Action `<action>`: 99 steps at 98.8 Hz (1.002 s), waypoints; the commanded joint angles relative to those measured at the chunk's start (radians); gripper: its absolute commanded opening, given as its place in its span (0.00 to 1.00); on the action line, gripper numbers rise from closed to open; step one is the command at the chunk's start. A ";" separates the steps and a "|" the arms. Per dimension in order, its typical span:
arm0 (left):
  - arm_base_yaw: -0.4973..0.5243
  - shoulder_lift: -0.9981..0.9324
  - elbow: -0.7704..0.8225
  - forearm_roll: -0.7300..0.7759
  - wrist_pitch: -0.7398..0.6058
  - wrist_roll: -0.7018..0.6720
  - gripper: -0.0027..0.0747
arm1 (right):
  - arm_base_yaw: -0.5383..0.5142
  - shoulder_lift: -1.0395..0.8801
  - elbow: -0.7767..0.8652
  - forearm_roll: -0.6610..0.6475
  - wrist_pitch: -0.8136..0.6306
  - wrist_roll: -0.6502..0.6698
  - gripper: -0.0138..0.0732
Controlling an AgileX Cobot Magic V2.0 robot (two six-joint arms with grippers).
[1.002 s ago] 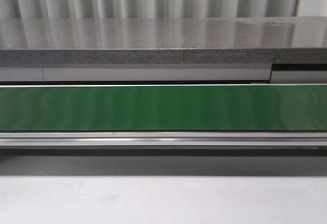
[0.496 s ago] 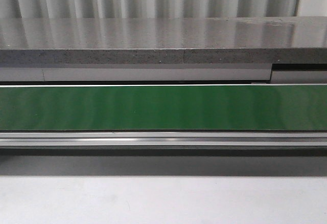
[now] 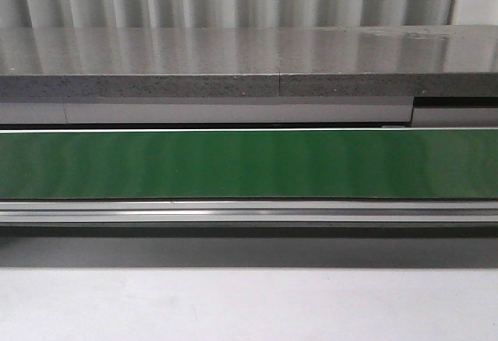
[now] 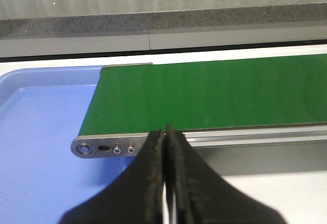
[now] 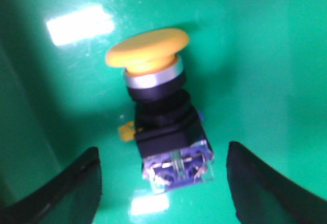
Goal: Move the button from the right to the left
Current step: 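Lower the right gripper and grasp the yellow push button's blue base, then lift the button and place it on the conveyor belt, open right gripper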
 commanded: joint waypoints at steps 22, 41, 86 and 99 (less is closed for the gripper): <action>0.002 -0.006 0.023 -0.001 -0.070 -0.011 0.01 | -0.005 0.012 -0.030 -0.018 -0.033 -0.015 0.48; 0.002 -0.006 0.023 -0.001 -0.070 -0.011 0.01 | -0.005 -0.001 -0.040 -0.018 -0.027 -0.012 0.22; 0.002 -0.006 0.023 -0.001 -0.070 -0.011 0.01 | 0.051 -0.245 -0.047 0.035 -0.007 0.008 0.22; 0.002 -0.006 0.023 -0.001 -0.070 -0.011 0.01 | 0.122 -0.273 -0.047 0.049 0.025 0.008 0.22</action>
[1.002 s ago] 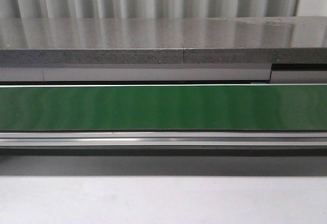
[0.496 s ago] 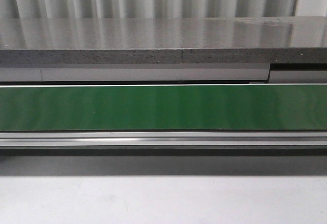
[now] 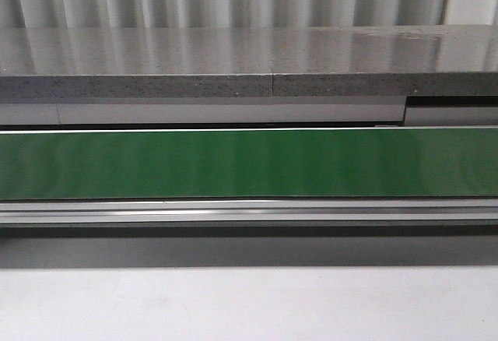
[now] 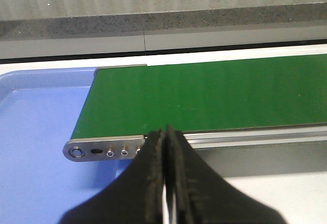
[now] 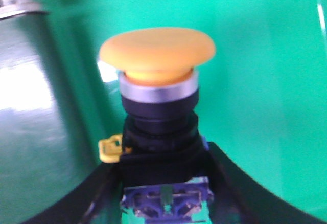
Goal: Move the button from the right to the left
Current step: 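Lift the button and place it on the conveyor belt, open right gripper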
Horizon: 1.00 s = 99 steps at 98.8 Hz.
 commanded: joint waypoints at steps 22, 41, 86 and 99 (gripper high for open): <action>0.002 -0.006 0.023 -0.001 -0.070 -0.011 0.01 | 0.167 -0.064 -0.009 0.064 0.037 -0.001 0.22; 0.002 -0.006 0.023 -0.001 -0.070 -0.011 0.01 | 0.221 -0.052 -0.006 0.073 0.063 -0.001 0.22; 0.002 -0.006 0.023 -0.001 -0.070 -0.011 0.01 | 0.221 0.028 -0.006 0.105 0.110 0.001 0.52; 0.002 -0.006 0.023 -0.001 -0.070 -0.011 0.01 | 0.221 0.018 -0.006 0.146 0.099 0.000 0.79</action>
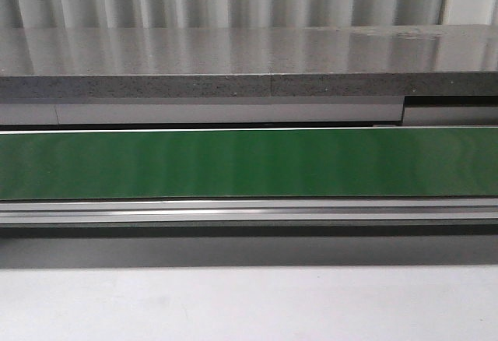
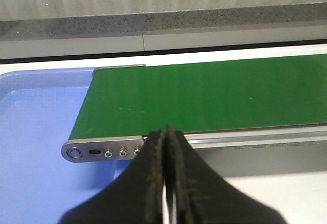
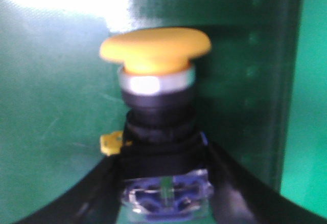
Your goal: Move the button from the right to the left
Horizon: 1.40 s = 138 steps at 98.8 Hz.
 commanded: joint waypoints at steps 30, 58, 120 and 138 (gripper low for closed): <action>0.002 -0.006 0.023 -0.001 -0.070 -0.011 0.01 | 0.014 -0.197 -0.019 0.045 -0.031 -0.001 0.88; 0.002 -0.006 0.023 -0.001 -0.070 -0.011 0.01 | 0.051 -0.342 -0.017 0.045 0.019 -0.001 0.49; 0.002 -0.006 0.023 -0.001 -0.070 -0.011 0.01 | 0.285 -0.793 0.330 0.077 -0.268 0.003 0.08; 0.002 -0.006 0.023 -0.001 -0.070 -0.011 0.01 | 0.300 -0.951 0.510 0.088 -0.386 0.003 0.08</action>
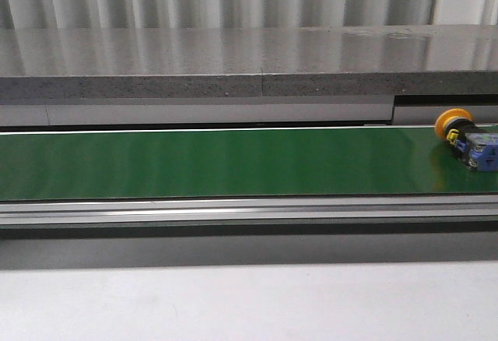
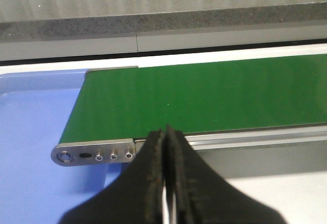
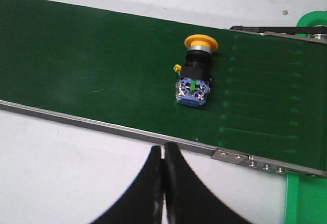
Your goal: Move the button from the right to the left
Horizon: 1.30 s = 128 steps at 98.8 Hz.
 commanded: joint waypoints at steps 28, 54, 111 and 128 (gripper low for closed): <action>0.002 -0.006 0.023 0.044 -0.071 -0.011 0.01 | 0.004 -0.340 0.265 0.029 -0.237 -0.001 0.08; 0.002 -0.006 0.023 0.044 -0.071 -0.011 0.01 | 0.004 -0.540 0.369 0.029 -0.290 -0.002 0.08; 0.002 -0.006 0.023 0.044 -0.175 -0.011 0.01 | 0.004 -0.561 0.369 0.029 -0.338 -0.002 0.08; 0.002 -0.006 0.023 0.044 -0.260 -0.011 0.01 | 0.004 -0.561 0.369 0.029 -0.338 -0.002 0.08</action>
